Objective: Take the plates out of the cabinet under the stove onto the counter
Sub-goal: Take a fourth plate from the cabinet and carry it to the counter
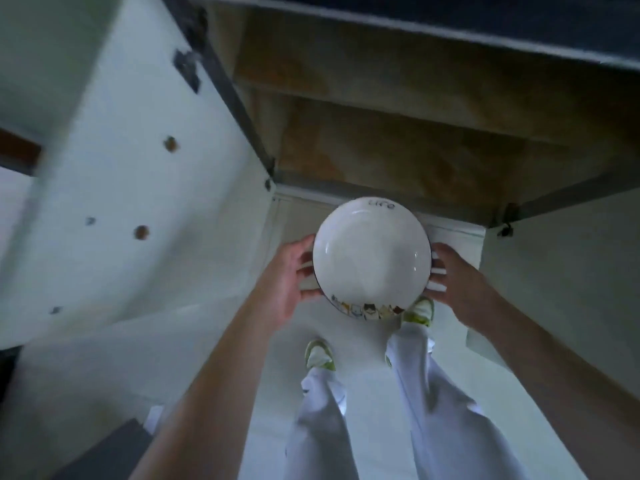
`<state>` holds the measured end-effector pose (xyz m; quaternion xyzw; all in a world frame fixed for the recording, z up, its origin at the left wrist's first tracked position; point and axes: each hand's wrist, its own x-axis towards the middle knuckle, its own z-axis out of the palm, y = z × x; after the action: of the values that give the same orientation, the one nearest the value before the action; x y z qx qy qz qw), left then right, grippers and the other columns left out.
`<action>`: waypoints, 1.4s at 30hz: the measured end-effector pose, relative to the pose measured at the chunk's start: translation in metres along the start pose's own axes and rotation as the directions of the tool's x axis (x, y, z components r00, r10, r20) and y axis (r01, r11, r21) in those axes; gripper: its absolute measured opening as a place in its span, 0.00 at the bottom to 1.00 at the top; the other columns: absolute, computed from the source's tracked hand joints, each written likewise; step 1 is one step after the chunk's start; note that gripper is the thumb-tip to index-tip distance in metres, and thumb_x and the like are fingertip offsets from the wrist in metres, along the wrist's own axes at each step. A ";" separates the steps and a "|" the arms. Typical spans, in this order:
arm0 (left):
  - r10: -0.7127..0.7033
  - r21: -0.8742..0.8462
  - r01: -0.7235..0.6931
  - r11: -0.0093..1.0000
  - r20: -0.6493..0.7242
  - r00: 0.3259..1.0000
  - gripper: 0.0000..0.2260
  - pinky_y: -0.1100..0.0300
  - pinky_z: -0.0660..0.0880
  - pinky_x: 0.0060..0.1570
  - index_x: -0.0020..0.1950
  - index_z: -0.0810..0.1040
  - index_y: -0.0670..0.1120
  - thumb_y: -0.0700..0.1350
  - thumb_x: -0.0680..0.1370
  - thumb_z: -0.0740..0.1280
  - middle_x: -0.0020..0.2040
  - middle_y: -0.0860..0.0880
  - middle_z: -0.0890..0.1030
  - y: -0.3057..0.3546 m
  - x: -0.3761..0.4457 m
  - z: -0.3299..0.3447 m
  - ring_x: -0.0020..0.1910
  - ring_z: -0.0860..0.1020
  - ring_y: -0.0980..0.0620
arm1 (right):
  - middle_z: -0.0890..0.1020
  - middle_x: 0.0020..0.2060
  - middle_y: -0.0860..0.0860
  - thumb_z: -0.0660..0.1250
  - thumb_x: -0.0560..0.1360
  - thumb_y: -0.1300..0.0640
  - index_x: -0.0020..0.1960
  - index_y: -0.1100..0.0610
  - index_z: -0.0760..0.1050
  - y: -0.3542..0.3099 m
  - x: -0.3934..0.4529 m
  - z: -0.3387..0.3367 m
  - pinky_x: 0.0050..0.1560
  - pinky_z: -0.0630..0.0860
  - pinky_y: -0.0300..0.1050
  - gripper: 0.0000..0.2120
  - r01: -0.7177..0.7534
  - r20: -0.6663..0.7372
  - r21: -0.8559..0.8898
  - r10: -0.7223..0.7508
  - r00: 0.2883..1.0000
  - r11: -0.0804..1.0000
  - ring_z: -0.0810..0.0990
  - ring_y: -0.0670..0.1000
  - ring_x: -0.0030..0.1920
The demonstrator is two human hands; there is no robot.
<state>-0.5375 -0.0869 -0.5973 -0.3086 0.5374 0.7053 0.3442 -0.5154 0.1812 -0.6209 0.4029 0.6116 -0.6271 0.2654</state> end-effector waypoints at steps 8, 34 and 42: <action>0.086 -0.162 -0.095 0.982 -0.061 0.994 0.18 0.37 0.73 0.59 0.62 0.77 0.52 0.51 0.76 0.57 0.63 0.44 0.76 0.015 -0.208 -0.025 0.58 0.75 0.44 | 0.86 0.36 0.47 0.59 0.79 0.48 0.47 0.47 0.80 -0.038 -0.186 0.030 0.42 0.78 0.47 0.12 0.117 0.053 -0.069 -0.113 0.992 0.991 0.84 0.46 0.36; 0.324 0.155 -0.327 0.932 0.044 0.945 0.18 0.48 0.80 0.40 0.55 0.85 0.58 0.51 0.75 0.58 0.52 0.49 0.83 -0.113 -0.513 0.156 0.50 0.81 0.50 | 0.83 0.45 0.54 0.56 0.80 0.46 0.48 0.46 0.83 0.081 -0.536 -0.208 0.43 0.81 0.49 0.16 0.333 0.091 0.147 -0.348 0.933 0.931 0.83 0.52 0.45; 0.379 0.180 -0.396 0.900 0.123 0.917 0.21 0.46 0.81 0.41 0.63 0.81 0.55 0.47 0.82 0.49 0.58 0.46 0.82 -0.132 -0.553 0.174 0.56 0.79 0.46 | 0.81 0.52 0.58 0.58 0.79 0.44 0.54 0.48 0.82 0.121 -0.593 -0.227 0.46 0.80 0.49 0.16 0.411 -0.013 0.276 -0.424 0.906 0.869 0.82 0.55 0.51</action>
<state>-0.1245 0.0212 -0.1831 -0.1288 0.6413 0.7142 0.2489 -0.0571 0.2951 -0.1794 0.2787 0.5856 -0.7569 0.0804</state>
